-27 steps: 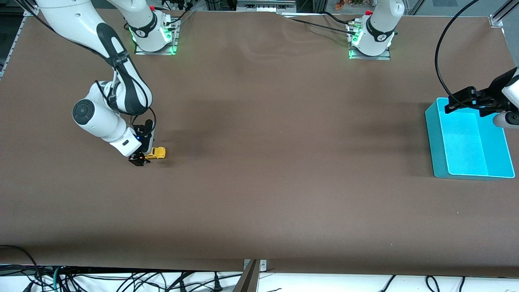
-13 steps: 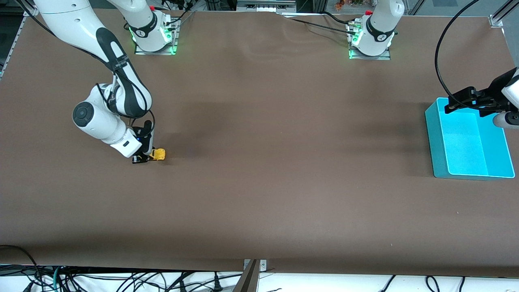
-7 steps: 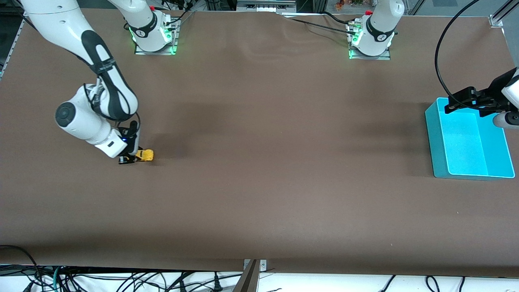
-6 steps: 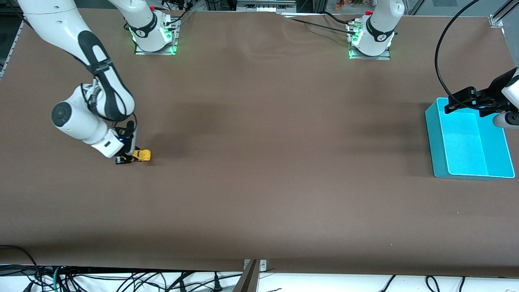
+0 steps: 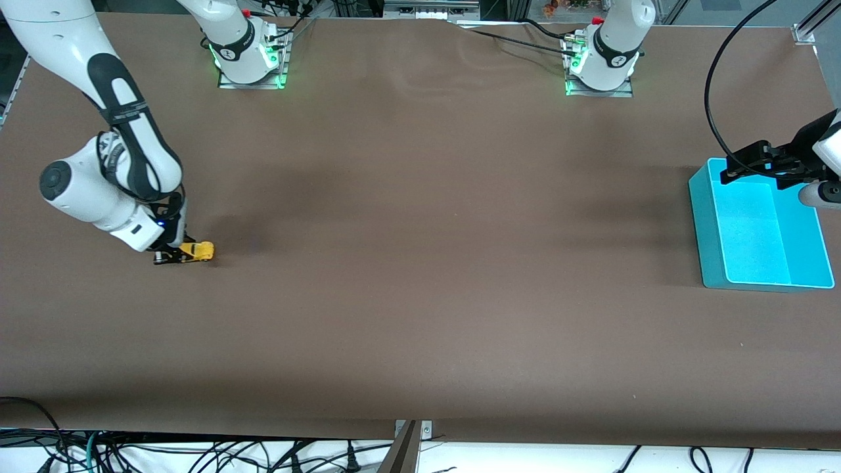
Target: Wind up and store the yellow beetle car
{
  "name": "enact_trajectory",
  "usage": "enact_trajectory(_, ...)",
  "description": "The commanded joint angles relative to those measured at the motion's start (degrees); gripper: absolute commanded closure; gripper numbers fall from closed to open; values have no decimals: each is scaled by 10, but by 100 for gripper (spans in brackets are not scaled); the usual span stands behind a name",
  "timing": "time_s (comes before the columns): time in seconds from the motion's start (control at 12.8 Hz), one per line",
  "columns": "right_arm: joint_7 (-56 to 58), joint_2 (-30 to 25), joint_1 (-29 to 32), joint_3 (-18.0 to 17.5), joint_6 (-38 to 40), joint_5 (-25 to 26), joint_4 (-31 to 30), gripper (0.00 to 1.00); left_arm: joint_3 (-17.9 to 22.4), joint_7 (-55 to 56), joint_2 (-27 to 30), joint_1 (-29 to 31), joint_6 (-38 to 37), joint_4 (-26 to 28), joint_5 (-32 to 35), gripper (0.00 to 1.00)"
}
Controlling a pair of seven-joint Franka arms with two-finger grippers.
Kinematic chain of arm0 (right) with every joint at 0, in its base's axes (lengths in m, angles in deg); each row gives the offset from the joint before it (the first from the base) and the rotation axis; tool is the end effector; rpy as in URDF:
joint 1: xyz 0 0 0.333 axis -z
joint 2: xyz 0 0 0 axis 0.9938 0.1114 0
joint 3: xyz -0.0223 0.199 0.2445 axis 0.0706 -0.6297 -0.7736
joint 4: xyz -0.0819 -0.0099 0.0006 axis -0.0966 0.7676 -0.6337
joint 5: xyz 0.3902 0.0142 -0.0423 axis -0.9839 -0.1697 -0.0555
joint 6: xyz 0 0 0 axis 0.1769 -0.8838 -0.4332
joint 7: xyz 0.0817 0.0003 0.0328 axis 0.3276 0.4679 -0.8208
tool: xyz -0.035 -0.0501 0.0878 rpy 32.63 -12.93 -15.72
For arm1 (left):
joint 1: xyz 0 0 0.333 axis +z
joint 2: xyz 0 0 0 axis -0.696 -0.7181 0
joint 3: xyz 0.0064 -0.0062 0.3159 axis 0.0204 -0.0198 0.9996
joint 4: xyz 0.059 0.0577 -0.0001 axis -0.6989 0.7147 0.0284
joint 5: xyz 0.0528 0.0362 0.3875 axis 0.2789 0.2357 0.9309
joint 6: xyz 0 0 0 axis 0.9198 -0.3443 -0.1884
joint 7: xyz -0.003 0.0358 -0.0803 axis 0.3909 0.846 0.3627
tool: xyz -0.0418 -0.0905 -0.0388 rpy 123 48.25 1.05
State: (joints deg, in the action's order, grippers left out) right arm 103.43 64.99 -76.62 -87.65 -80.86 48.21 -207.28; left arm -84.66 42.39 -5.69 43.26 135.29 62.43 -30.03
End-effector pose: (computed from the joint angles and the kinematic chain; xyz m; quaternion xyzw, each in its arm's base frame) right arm 0.5708 -0.0943 0.1988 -0.6542 -0.7528 -0.0724 0.0099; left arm 0.5844 0.0208 0.5966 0.9981 -0.0282 -0.0459 0.0295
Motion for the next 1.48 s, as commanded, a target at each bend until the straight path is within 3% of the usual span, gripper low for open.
enact_trajectory(0.0,47,28,29,-3,8,-5,-2,100,-2,-11,-5,2,-1,-11,10,0)
enact_trajectory(0.23,45,33,30,-3,10,-18,2,100,-2,-11,-5,2,-1,-12,10,0)
enact_trajectory(0.31,42,37,30,-3,10,-22,7,94,-2,-11,-5,2,-1,-12,10,0)
enact_trajectory(0.47,40,39,30,-7,14,-22,17,63,-3,-11,-5,2,-1,-11,10,0)
enact_trajectory(0.55,38,39,30,-8,19,-22,20,52,-3,-11,-5,2,-1,-12,10,0)
enact_trajectory(0.7,33,39,30,-17,27,-22,29,42,-3,-11,-5,2,-1,-11,10,0)
enact_trajectory(1.17,28,26,29,-53,109,-16,101,22,-2,-11,-5,2,-1,-12,9,0)
enact_trajectory(1.41,24,-3,29,-56,153,-13,117,21,-3,-11,-6,2,-1,-12,9,0)
